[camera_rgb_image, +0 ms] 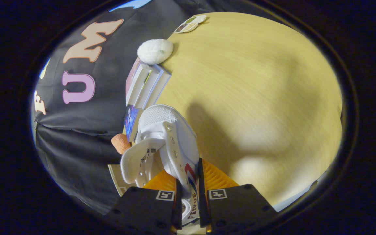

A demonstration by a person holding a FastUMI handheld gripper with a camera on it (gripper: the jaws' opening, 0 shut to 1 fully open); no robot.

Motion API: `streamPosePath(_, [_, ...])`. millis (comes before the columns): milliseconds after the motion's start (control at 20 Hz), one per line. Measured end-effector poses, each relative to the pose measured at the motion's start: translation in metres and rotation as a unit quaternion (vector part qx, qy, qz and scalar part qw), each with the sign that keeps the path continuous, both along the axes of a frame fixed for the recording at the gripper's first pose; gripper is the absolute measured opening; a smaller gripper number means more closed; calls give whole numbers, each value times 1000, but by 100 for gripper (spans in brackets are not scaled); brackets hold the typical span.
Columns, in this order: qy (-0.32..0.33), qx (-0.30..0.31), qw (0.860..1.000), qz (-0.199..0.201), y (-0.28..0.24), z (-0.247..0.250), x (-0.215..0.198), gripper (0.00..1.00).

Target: Open the storage box then place both shoes into the box .Put the left shoe in first, then the right shoe, with the right side of both shoes facing outward in a uniform manner.

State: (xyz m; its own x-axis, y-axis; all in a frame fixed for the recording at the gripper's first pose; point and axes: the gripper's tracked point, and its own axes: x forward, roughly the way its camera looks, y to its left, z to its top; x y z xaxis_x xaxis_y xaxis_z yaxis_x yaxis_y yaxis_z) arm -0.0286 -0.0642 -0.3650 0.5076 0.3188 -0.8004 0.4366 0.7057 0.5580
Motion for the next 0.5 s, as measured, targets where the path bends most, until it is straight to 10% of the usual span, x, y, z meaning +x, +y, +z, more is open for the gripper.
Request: streamPosePath(500, [-45,73,993,76,156,103,0,23])
